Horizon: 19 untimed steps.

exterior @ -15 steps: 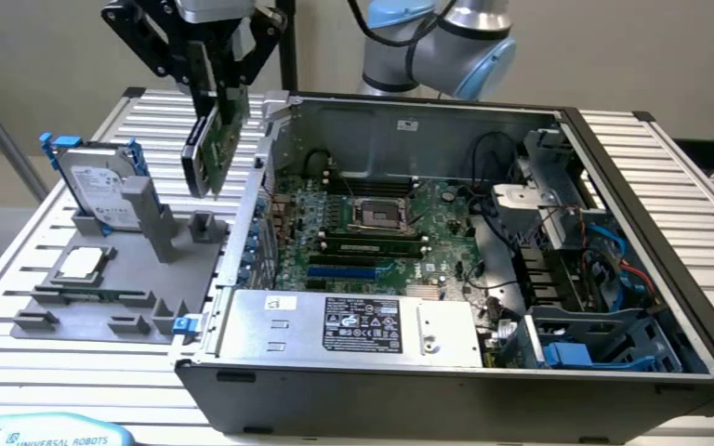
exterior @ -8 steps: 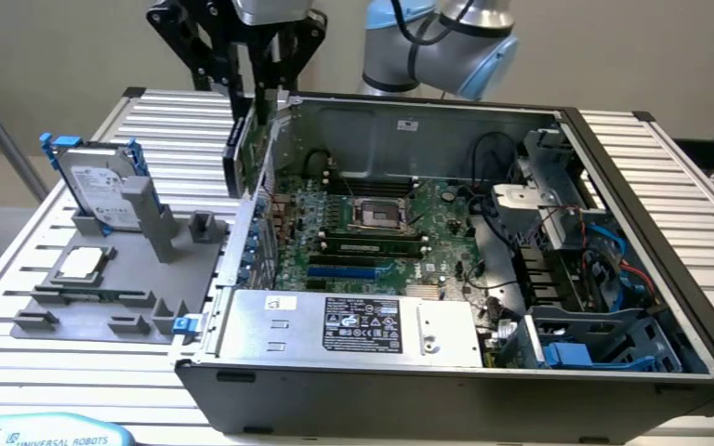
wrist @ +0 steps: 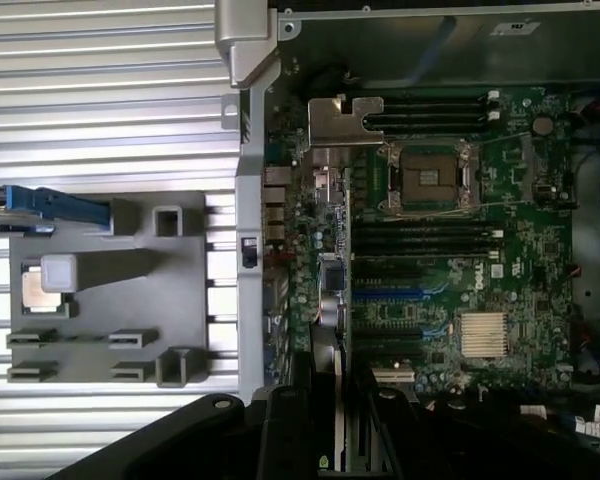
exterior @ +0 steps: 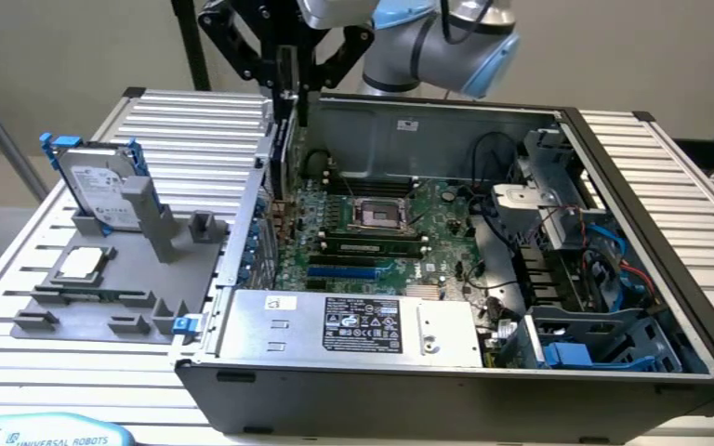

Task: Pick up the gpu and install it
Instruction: 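Pick up the gpu and move the gpu toward the slot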

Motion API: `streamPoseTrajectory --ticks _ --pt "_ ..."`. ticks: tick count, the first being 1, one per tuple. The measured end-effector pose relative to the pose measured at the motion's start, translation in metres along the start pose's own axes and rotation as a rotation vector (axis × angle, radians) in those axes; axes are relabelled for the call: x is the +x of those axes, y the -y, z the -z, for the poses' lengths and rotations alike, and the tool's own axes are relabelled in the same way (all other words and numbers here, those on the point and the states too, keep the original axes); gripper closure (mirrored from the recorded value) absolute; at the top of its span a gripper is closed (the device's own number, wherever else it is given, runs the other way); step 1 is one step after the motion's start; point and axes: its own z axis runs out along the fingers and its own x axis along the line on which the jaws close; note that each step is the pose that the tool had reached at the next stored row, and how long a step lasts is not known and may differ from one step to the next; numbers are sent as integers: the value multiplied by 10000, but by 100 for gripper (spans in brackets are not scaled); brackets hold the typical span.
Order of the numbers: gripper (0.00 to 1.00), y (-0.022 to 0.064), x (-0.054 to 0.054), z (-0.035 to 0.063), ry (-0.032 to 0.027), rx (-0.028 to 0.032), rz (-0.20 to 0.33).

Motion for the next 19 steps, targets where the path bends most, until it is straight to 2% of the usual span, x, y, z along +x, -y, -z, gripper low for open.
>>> streamPoseTrajectory --ticks 19 --pt "74 -177 -863 -224 -10 2 0"
